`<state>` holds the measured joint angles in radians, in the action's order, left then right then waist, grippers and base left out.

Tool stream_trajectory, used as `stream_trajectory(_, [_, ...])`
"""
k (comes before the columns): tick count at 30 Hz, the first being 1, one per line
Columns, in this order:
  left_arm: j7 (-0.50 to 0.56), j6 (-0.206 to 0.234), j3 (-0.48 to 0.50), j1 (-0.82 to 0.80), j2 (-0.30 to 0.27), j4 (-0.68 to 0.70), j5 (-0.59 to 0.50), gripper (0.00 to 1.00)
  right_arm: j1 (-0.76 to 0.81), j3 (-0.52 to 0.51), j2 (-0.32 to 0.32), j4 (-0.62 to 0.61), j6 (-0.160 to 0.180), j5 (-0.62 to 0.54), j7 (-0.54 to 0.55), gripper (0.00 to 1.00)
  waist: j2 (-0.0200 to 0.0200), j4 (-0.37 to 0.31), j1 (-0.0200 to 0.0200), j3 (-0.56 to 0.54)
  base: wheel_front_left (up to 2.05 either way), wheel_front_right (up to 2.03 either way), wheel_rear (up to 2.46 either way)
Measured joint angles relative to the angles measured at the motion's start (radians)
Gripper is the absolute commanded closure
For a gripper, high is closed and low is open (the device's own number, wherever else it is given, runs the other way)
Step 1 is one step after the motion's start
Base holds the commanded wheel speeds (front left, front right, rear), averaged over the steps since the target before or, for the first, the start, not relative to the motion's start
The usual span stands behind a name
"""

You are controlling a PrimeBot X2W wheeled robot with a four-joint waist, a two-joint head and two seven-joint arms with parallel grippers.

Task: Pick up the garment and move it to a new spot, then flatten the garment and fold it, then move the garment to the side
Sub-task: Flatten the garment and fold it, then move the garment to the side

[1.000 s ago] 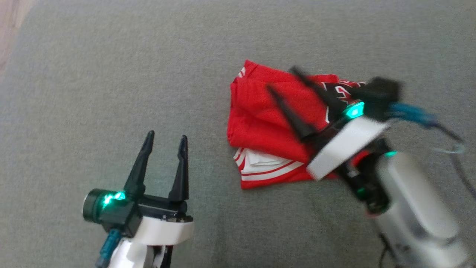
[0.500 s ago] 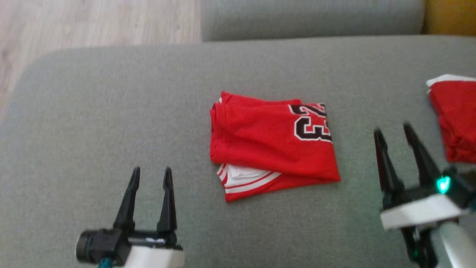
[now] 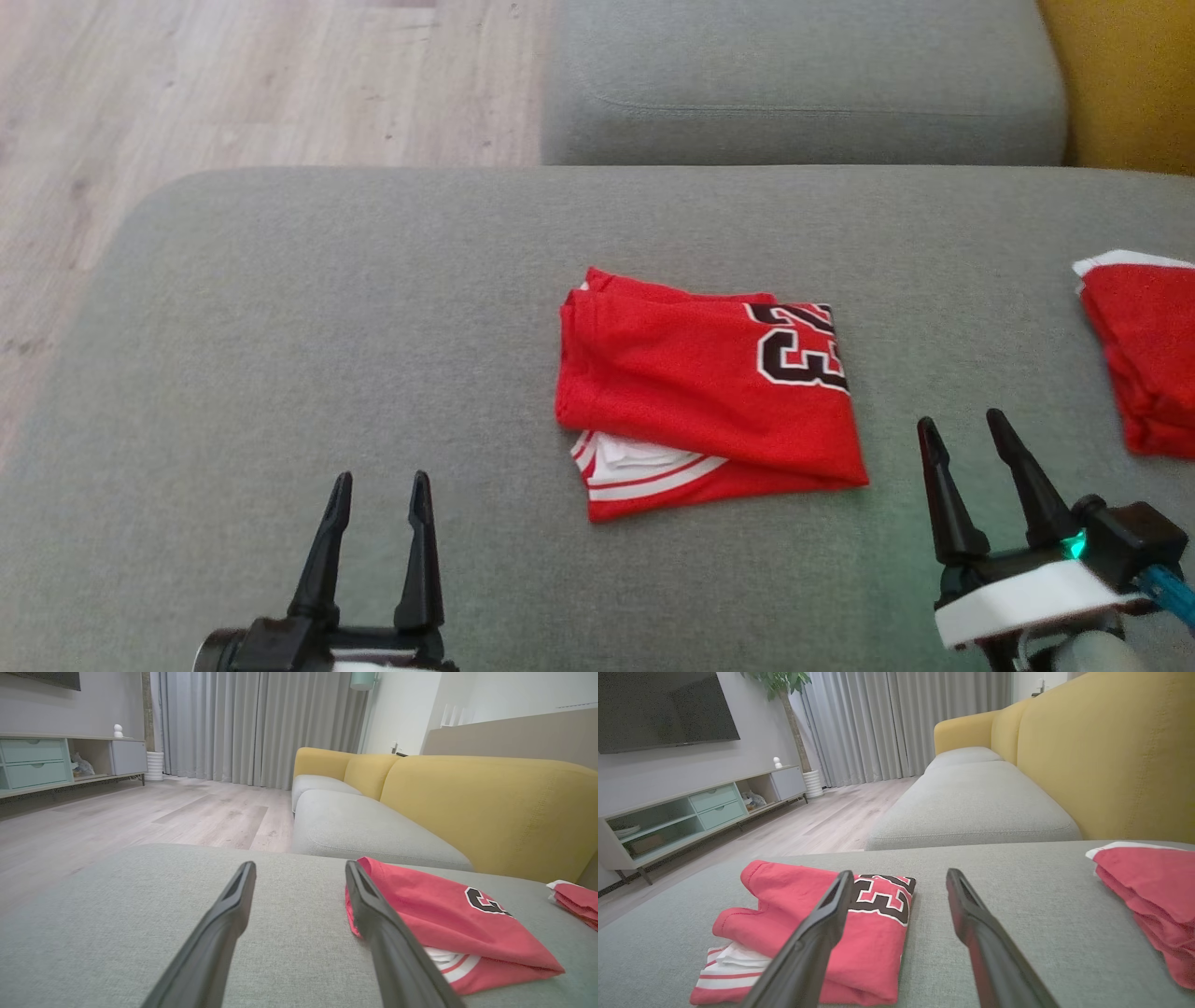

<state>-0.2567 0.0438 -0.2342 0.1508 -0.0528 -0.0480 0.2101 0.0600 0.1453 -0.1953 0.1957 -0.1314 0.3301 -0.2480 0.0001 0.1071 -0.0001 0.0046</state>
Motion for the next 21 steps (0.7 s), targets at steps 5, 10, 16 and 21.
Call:
stream_trajectory(5, [0.0,0.0,0.0,0.0,0.0,0.008,0.0,0.0,-0.019,-0.004,-0.001,0.036,0.0,0.0,0.0,0.0,0.0,0.033,0.0001,0.013,0.0,0.0,0.0])
stream_trajectory(10, [0.0,0.0,-0.002,-0.001,0.0,0.018,-0.001,0.0,-0.076,0.011,-0.002,0.145,0.0,0.033,0.002,0.0,0.0,0.046,0.0001,0.037,0.0,0.0,0.0])
stream_trajectory(16, [0.0,-0.001,-0.019,-0.015,0.0,0.02,-0.016,0.0,-0.256,0.017,-0.004,0.317,0.0,0.084,0.098,0.0,-0.0001,0.067,0.0003,0.079,0.0,0.0,0.0])
stream_trajectory(21, [0.0,-0.001,-0.028,-0.04,0.0,0.02,-0.016,0.0,-0.375,0.035,-0.001,0.448,0.0,0.136,0.237,0.0,0.0,0.087,0.0003,0.107,0.0,0.0,0.0])
